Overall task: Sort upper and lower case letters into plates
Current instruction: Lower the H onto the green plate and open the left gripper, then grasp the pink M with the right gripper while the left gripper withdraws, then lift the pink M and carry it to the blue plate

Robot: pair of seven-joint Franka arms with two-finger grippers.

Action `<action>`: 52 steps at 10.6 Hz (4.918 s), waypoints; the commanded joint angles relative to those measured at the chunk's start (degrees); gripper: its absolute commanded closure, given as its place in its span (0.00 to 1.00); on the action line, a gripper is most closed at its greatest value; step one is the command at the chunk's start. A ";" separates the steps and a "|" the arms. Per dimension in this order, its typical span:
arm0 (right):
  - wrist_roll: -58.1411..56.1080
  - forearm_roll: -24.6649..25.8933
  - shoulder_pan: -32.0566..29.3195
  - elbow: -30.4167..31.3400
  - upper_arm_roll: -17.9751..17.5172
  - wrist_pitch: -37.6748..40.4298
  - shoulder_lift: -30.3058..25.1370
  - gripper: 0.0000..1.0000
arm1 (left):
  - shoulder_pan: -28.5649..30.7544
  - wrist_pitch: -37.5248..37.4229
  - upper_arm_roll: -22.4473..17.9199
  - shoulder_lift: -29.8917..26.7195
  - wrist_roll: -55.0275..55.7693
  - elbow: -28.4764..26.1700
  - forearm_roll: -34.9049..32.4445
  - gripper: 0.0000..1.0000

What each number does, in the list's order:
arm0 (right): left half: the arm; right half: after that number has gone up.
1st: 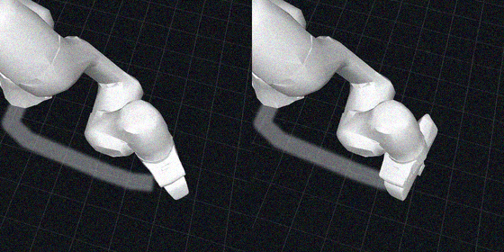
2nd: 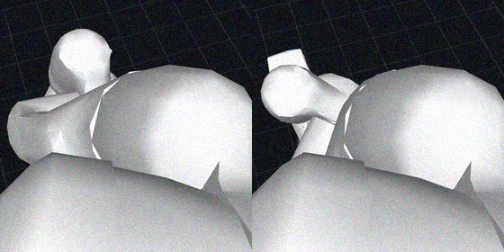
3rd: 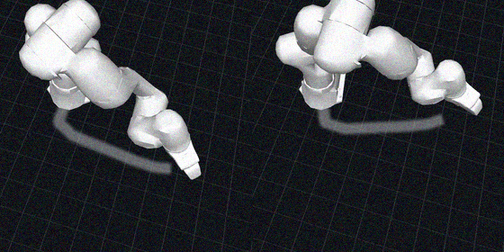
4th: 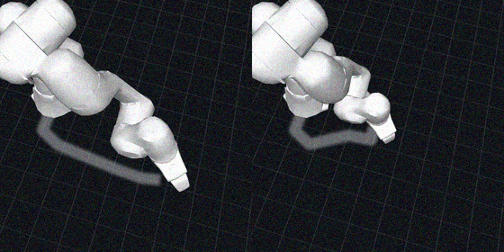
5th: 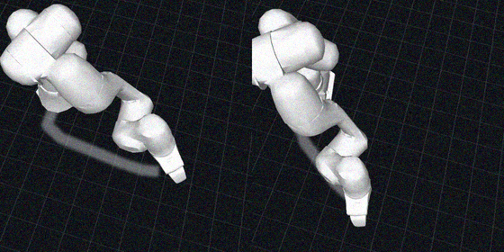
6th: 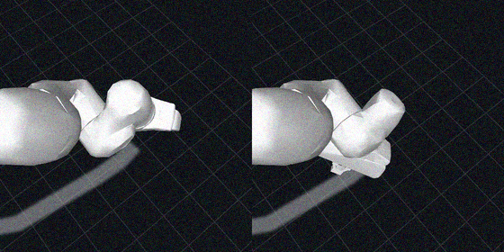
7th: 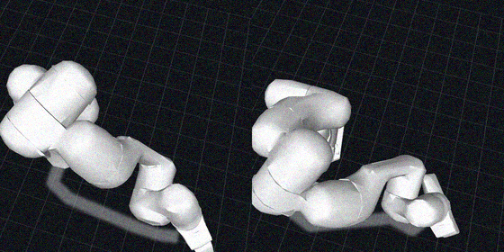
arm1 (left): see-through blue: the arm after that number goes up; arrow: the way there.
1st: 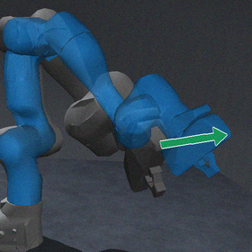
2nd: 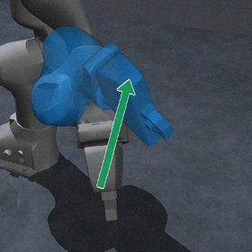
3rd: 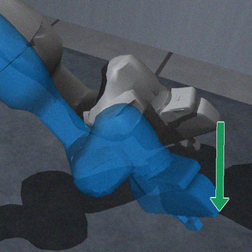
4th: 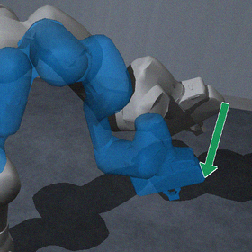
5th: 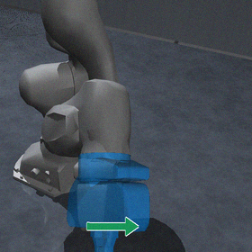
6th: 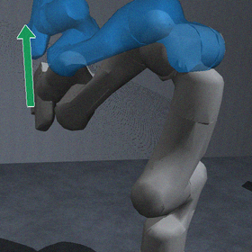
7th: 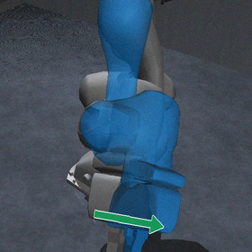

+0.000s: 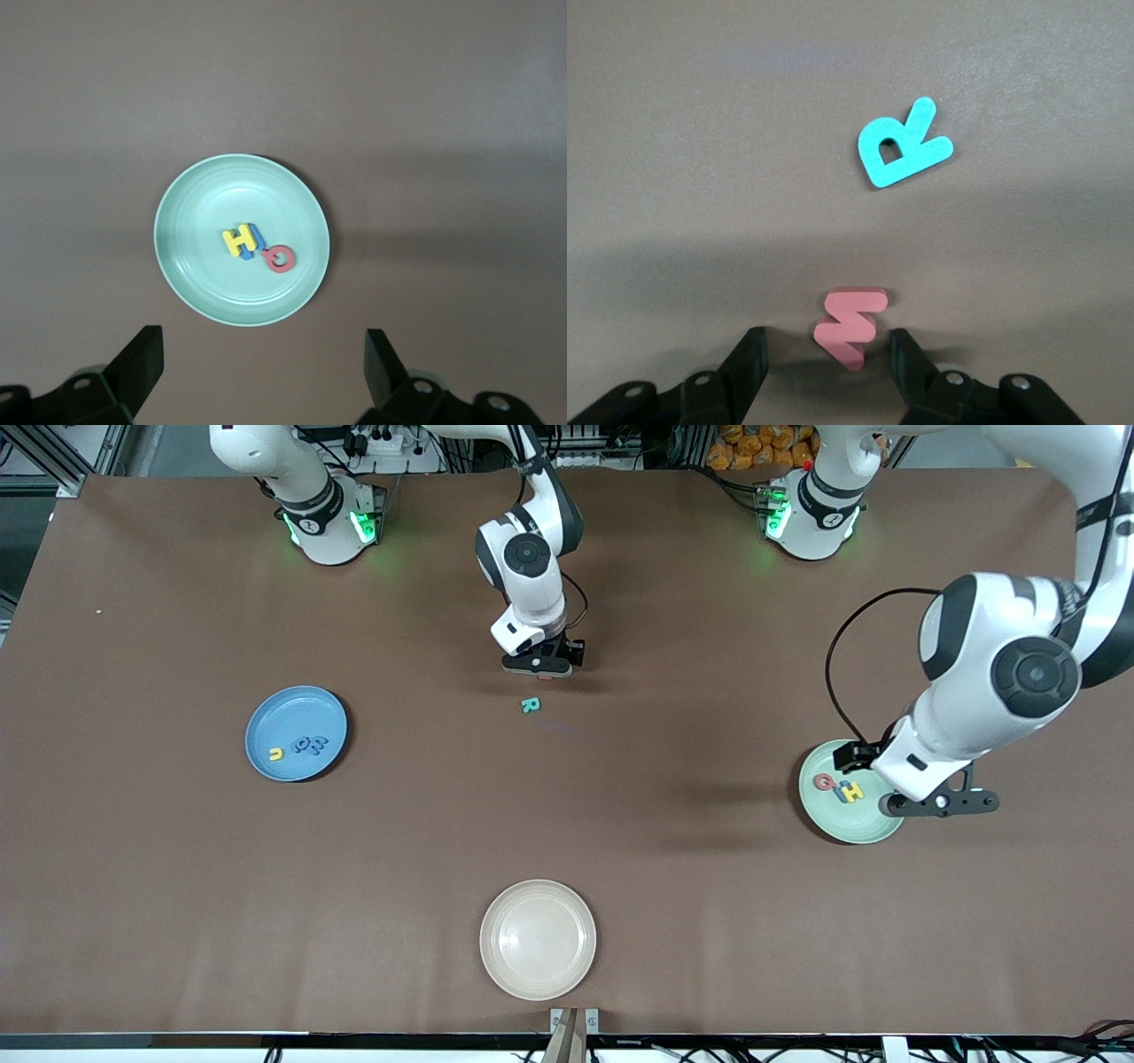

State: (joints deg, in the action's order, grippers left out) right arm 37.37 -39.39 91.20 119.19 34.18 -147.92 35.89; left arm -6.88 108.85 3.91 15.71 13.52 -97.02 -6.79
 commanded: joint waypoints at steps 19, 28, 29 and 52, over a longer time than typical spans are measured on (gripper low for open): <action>1.21 -1.48 -2.51 -1.76 0.53 0.53 1.11 0.54 | 4.76 -16.12 0.31 -14.91 -5.34 3.16 4.41 0.00; 2.44 -1.40 -1.02 -1.68 0.53 3.17 0.85 0.59 | 4.33 -16.65 1.10 -14.39 -5.17 3.07 4.33 0.00; 2.79 -1.40 -0.93 -1.68 0.53 3.17 0.76 0.59 | 4.42 -16.65 1.10 -14.47 -5.26 3.07 4.33 0.00; -33.21 6.86 -10.15 -6.68 28.45 39.27 0.58 1.00 | -5.60 -9.55 6.02 -6.67 -1.49 2.80 10.39 0.00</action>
State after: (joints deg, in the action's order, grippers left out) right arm 8.68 -33.97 81.84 112.99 58.75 -112.10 36.28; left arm -11.42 96.96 10.03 6.96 10.52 -94.80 2.03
